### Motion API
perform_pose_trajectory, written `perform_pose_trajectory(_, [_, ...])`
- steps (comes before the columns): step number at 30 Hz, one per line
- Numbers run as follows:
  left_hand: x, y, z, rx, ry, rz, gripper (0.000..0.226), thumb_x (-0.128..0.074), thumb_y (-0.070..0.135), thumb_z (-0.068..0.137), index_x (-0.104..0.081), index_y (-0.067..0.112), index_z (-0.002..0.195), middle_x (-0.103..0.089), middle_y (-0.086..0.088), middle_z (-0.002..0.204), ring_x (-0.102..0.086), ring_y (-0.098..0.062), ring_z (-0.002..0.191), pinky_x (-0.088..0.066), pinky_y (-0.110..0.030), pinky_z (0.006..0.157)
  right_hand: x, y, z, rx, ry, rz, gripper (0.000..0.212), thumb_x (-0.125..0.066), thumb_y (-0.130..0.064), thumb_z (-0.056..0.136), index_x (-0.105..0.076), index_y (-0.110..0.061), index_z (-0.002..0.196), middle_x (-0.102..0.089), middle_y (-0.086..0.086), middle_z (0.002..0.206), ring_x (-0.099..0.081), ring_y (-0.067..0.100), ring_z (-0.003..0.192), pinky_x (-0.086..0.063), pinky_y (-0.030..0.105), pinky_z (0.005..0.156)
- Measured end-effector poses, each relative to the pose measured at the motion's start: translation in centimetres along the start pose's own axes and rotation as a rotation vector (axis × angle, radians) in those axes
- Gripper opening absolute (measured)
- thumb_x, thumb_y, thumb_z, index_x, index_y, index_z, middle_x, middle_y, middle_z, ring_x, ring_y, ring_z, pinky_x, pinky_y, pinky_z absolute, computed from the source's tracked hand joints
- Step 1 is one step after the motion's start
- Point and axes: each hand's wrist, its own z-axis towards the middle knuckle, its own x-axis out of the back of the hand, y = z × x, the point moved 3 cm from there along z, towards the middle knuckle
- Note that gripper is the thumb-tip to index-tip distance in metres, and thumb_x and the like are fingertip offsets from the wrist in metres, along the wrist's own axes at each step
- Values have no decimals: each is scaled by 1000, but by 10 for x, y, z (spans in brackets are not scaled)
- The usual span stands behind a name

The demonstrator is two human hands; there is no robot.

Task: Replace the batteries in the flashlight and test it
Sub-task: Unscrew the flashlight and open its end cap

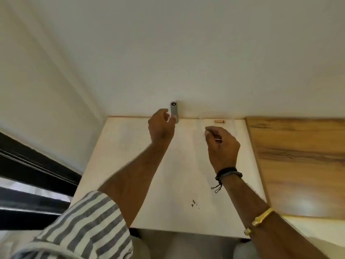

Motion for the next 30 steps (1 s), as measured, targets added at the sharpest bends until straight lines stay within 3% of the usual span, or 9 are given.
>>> perform_pose_trajectory(5, [-25, 5, 24, 43, 20, 4, 38, -63, 36, 94, -62, 12, 124, -68, -4, 116, -63, -20, 105, -50, -35, 91, -8, 16, 7, -66, 14, 29, 14, -68, -10, 94, -77, -12, 103, -76, -1, 98, -70, 11, 89, -53, 9, 75])
perform_pose_trajectory(11, [-45, -1, 37, 68, 24, 24, 24, -57, 31, 95, -66, 10, 103, -71, -4, 98, -64, -23, 91, -46, -31, 74, -11, 23, 10, -43, 20, 28, 13, -68, -10, 94, -77, -12, 103, -75, -1, 96, -70, 10, 91, -51, 6, 75])
perform_pose_trajectory(16, [-44, -6, 24, 11, -11, -44, 24, -67, 29, 90, -69, 12, 108, -71, -2, 105, -65, -19, 96, -53, -36, 86, -5, 24, 6, -41, 11, 35, 13, -68, -9, 94, -77, -10, 103, -76, 0, 96, -70, 11, 92, -53, 8, 76])
perform_pose_trajectory(23, [-30, -4, -42, -13, -41, -156, 27, -69, 31, 90, -69, 16, 112, -73, 3, 108, -66, -13, 98, -54, -33, 90, 15, 12, -16, -54, 43, 49, 15, -68, -12, 95, -77, -12, 107, -77, 0, 101, -71, 12, 95, -55, 11, 79])
perform_pose_trajectory(25, [-20, -5, -69, -20, -51, -186, 26, -70, 30, 90, -69, 17, 113, -72, 6, 108, -66, -11, 98, -54, -31, 90, 22, 5, -29, -57, 46, 55, 15, -69, -13, 95, -77, -14, 107, -77, -1, 105, -71, 12, 96, -57, 16, 81])
perform_pose_trajectory(30, [7, -11, -132, -114, -99, -228, 16, -68, 27, 92, -63, 31, 107, -65, 26, 96, -63, 5, 91, -52, -22, 85, 39, -2, -70, -111, 12, 57, 15, -69, -12, 94, -76, -11, 107, -76, 3, 98, -71, 20, 91, -62, 45, 82])
